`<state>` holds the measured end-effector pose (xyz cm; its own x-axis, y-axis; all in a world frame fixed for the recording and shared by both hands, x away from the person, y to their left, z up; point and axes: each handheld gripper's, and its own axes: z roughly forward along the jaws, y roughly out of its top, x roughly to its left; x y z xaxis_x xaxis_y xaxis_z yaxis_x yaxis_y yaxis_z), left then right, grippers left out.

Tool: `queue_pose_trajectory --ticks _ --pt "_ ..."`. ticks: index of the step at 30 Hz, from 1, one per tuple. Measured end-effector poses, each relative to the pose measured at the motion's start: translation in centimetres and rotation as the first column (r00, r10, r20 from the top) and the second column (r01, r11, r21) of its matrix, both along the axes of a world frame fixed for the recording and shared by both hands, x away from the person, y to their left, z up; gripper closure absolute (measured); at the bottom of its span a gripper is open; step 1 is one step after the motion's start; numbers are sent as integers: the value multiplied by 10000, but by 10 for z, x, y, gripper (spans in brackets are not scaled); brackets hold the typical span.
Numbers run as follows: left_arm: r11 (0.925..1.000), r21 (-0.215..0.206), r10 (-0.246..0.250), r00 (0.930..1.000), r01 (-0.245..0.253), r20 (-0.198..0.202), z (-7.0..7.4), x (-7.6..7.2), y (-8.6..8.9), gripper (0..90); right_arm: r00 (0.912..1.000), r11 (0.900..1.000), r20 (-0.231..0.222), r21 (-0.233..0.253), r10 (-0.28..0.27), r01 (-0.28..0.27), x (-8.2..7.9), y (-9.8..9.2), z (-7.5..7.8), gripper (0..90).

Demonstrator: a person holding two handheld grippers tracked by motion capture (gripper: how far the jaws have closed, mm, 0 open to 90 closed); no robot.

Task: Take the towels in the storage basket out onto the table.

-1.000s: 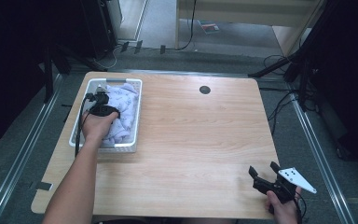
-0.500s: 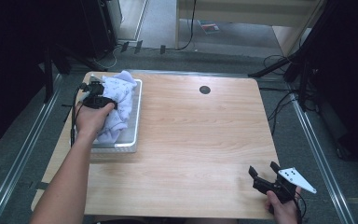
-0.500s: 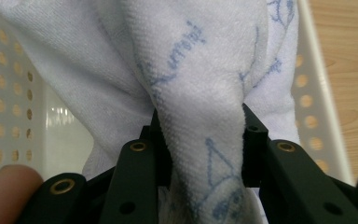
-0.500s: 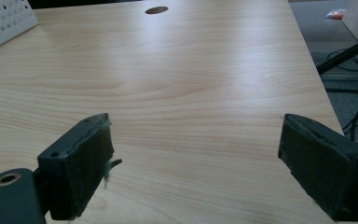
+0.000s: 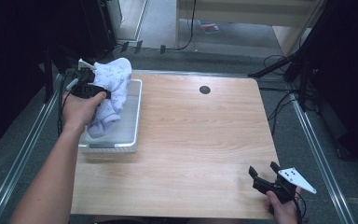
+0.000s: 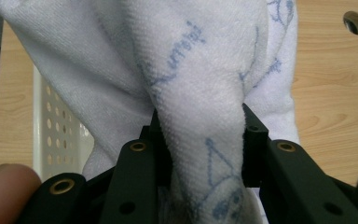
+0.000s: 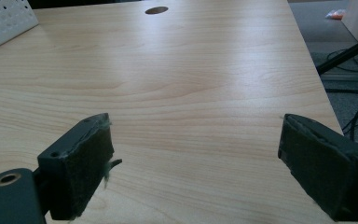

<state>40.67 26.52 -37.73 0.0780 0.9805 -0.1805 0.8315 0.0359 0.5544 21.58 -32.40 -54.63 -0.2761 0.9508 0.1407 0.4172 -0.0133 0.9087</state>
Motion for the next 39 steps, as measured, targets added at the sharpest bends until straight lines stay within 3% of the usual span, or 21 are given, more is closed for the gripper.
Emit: queue_pose_trajectory --ticks 4,10,21,24,39 --pt "9999 -18 -108 9996 108 251 13 -3 -4 672 10000 10000 -1 -34 0 0 0 0 0 103" --pt "9995 -167 -279 9992 284 302 19 -3 -11 671 10000 10000 -50 -37 15 -15 1 0 0 103" --pt "9979 -56 -643 9978 644 190 13 3 -38 666 10000 10000 -4 -28 21 -21 0 0 0 104" --pt "9950 -9 -995 9949 995 164 10 4 -52 665 10000 10000 1 -31 24 -24 0 0 0 103" --pt "9865 -26 -1639 9865 1639 48 2 9 -100 664 10000 10000 13 -39 48 -48 0 0 0 103"
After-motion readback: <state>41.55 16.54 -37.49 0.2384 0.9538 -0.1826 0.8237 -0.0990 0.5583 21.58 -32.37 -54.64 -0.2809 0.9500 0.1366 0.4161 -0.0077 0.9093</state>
